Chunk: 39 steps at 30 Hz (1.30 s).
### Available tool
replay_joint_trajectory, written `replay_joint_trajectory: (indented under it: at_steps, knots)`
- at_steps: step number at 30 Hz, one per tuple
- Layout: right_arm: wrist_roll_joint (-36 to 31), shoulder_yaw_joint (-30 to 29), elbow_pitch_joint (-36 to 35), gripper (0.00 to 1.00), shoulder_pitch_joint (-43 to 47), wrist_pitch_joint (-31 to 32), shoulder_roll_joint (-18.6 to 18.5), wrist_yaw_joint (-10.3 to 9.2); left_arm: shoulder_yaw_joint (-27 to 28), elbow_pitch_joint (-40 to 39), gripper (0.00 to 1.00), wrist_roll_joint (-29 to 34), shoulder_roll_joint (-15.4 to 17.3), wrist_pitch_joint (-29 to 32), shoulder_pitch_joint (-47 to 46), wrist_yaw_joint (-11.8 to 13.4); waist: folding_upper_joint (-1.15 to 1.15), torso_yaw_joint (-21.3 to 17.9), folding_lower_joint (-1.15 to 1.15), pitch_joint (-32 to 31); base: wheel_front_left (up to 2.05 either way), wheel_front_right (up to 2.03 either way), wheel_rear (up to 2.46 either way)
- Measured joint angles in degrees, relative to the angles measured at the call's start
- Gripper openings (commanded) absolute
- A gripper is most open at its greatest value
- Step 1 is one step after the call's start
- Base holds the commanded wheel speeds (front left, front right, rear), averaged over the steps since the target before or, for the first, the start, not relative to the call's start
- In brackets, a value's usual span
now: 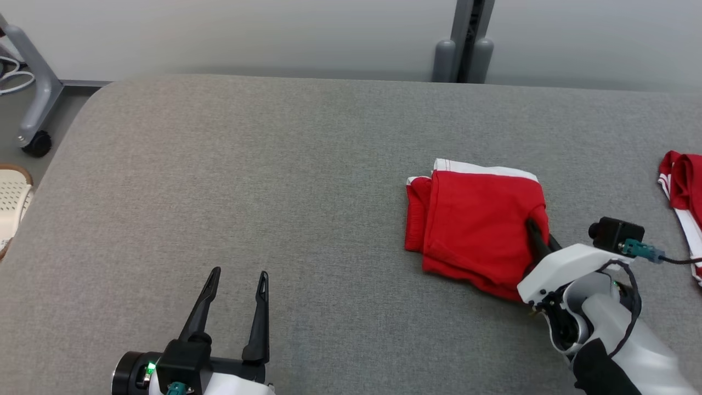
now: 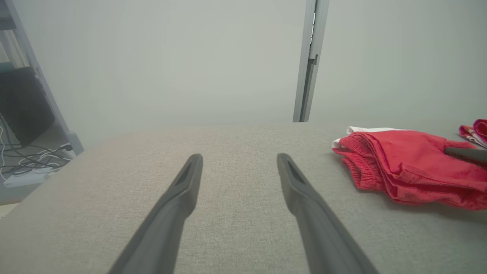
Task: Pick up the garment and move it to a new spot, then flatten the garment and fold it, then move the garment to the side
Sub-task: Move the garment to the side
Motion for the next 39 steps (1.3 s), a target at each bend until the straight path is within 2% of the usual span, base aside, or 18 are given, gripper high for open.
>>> replay_joint_trajectory:
  at_steps: [6,16,29,36,39]
  knots:
    - [-6.21,-1.85,-3.96,0.00,-1.42,-0.14,-1.71,0.00,0.24,-1.22,1.00,1.02,0.01,-0.01,-1.21,-0.34,0.00,-3.07,0.00,1.24,0.00,0.00,0.00]
    - [-15.55,-6.93,-9.25,0.00,-0.01,-0.21,0.08,0.01,1.35,-1.68,1.00,3.12,0.12,-0.08,-3.41,-1.87,0.00,-11.33,0.00,3.36,0.00,0.00,0.00]
    - [-19.96,-10.55,-12.02,0.00,1.46,-0.21,2.10,0.01,1.66,-2.12,1.00,4.99,0.98,-0.09,-5.38,-3.35,0.00,-22.02,0.00,5.76,0.00,0.00,0.00]
    - [-21.76,-10.72,-13.16,0.00,1.42,-0.21,2.19,0.00,1.62,-2.18,1.00,5.43,1.40,-0.09,-6.29,-3.59,0.00,-25.41,0.00,7.39,0.00,0.00,0.00]
    - [-24.69,-9.42,-13.18,0.00,0.27,-0.21,0.69,0.01,1.44,-2.37,1.00,5.59,1.65,-0.09,-6.91,-3.86,0.00,-25.93,0.00,8.43,0.00,0.00,0.00]
